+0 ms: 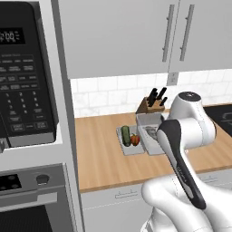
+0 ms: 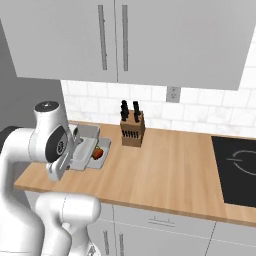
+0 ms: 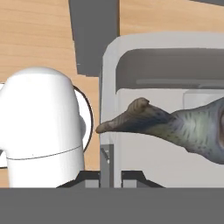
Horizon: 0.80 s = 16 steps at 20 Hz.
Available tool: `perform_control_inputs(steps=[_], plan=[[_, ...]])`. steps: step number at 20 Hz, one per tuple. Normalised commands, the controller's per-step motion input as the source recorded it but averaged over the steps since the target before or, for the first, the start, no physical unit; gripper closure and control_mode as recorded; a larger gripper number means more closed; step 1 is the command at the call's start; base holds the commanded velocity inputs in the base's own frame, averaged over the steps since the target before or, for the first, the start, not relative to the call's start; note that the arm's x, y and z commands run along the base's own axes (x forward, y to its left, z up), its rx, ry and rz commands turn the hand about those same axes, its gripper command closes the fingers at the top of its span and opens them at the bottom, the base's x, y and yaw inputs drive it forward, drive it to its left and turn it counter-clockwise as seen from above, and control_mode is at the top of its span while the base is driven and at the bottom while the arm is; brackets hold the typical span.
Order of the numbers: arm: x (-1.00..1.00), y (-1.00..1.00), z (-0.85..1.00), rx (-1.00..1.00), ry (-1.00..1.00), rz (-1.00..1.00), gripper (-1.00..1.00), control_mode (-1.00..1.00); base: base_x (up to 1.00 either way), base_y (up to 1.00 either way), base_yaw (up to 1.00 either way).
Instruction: Take the meat container that has the fish and place it on the second highest rack of the freezer. Then take the vegetable container that has the bell pepper and cucumber and place it on the highest rack of the freezer.
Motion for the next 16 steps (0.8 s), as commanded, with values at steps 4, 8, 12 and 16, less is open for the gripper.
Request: perform_control_inputs(steps=[4,8,12,16], plan=[[-0.02,0.00,0.00,0.00,-0.02,0.00,1.00,-1.00,0.00,0.00,0.00],[-0.27,0.00,0.00,0.00,-0.11,0.00,1.00,-1.00,0.00,0.00,0.00],[-0.32,0.00,0.00,0.00,-0.10,0.00,1.00,1.00,-0.18,0.00,0.00],[0.00,0.00,0.00,0.00,0.00,0.00,1.00,1.00,-0.88,0.04,0.00]])
